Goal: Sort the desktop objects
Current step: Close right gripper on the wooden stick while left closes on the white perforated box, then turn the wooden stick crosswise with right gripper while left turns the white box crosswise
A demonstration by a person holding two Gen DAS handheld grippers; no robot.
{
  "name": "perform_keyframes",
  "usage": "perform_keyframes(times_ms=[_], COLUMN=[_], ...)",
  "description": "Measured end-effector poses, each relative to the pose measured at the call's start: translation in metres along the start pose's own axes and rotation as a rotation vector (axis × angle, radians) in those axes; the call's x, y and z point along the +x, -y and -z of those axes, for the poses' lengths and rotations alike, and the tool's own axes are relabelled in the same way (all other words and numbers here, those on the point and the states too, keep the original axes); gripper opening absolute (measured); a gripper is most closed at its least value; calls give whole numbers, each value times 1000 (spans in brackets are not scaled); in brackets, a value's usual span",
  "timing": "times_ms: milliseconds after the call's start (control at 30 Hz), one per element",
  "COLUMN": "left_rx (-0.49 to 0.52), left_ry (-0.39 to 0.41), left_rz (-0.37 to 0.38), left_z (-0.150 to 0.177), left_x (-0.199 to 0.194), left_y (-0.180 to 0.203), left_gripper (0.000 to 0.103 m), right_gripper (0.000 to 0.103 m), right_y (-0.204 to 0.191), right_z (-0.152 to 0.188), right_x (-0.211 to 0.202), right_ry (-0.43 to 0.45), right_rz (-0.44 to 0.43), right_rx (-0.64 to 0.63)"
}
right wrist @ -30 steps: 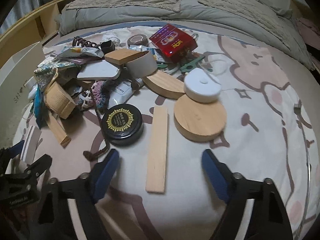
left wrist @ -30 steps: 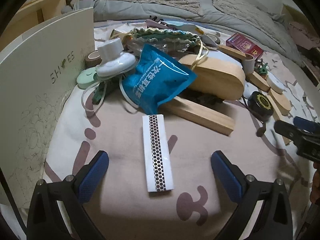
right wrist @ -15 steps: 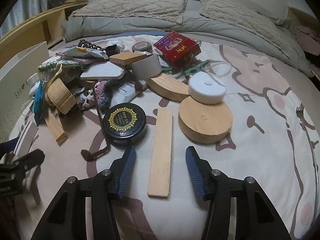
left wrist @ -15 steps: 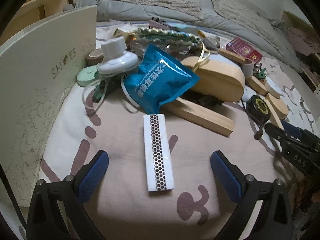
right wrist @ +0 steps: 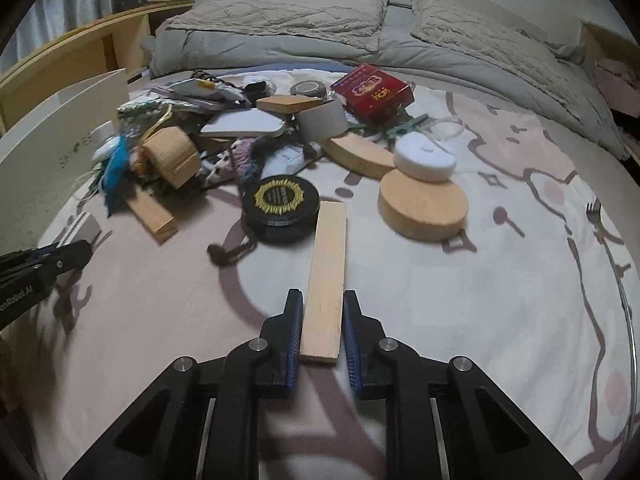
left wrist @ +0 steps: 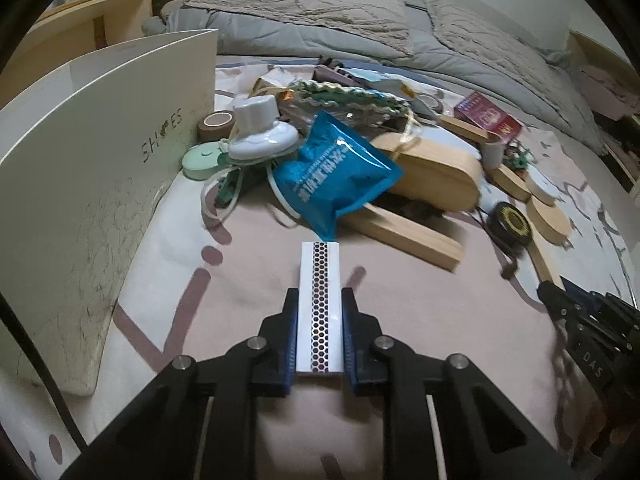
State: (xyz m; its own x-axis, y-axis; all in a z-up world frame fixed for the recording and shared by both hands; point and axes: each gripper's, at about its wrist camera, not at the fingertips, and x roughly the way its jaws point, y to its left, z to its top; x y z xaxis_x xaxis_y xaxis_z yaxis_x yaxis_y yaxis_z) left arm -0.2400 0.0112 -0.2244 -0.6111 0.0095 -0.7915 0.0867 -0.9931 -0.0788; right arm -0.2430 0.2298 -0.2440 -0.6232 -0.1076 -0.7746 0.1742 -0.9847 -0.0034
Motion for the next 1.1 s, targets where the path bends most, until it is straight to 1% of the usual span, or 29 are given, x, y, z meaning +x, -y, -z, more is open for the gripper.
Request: perform_keyframes(times_ms=[167,400,533,733,867,933,1000,1067,1100], left_rx=[32,78,101,131,163,162,147,129,125], left_ry=[2,11,5,-3,-5,-17,-26,-31,-32], left_rz=[16,44,71,102,91,80,78,76,72], left_z=[25,58,71,91,102,105,105,106,106], left_x=[-17,-41,-53,-72,-81,-83,-85,-88,-90], left_y=[6,21,28,34,37,36,33,29,27], left_gripper=[19,19,19,19,19,23,43,51,51], right_gripper=[18,18,18,18,18,18,18,18,22], right_y=[-7,-20,-23,-29,-30,-29,-29,-30,-30], right_z=[19,49,67,92,101,101,99,95,96], right_x=[-15,-42,-57,-76,-84,-86,-86,-86,-86], right_ry=[-9,-14,-19,-19,-31,-45,-63,-83,-90], right_rz=[-25,-49,-67,-65,-66,-61,-54,-43,-32], right_rx=[2,-17,-7,-17,-7,13,27,29,28])
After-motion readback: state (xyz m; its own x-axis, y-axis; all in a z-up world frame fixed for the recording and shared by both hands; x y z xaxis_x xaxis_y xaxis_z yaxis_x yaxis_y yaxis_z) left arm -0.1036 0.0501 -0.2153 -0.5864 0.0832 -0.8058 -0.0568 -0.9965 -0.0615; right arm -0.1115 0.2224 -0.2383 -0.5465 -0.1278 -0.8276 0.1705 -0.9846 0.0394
